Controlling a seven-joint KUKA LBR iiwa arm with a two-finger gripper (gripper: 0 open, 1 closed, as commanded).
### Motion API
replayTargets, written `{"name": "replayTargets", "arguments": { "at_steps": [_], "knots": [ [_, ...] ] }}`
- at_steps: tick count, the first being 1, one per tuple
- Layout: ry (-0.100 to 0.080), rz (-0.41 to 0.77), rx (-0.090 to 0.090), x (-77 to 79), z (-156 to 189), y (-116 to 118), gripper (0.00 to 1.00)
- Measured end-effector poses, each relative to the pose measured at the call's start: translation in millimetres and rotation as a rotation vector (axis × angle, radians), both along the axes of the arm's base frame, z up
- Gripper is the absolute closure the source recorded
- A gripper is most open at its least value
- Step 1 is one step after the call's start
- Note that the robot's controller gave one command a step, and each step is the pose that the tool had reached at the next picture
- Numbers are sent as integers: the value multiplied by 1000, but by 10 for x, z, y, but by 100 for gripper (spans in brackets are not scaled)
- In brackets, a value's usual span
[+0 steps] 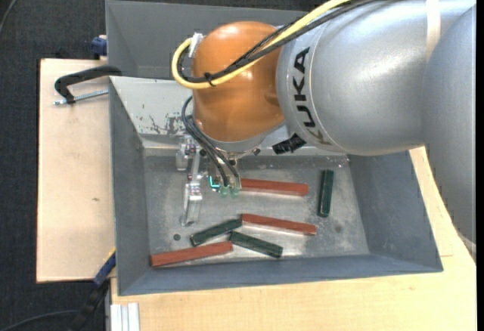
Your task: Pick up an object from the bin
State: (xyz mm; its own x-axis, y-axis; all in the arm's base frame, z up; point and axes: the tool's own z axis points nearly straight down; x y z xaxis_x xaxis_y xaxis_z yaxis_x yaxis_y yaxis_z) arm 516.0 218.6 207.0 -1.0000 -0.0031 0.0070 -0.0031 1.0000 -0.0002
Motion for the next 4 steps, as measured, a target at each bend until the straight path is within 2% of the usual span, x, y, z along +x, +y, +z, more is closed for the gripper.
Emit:
{"name": "replayTargets", "arguments": {
  "at_steps": [1, 2, 3, 4],
  "knots": [
    [-2, 248, 0, 385, -1392, -1240, 0],
    [-6, 133, -1, -66, -1361, -2180, 0],
    [-12, -87, 4, -183, -1057, -1587, 0],
    [-4, -266, 0, -217, -1368, -1793, 0]
  ]
}}
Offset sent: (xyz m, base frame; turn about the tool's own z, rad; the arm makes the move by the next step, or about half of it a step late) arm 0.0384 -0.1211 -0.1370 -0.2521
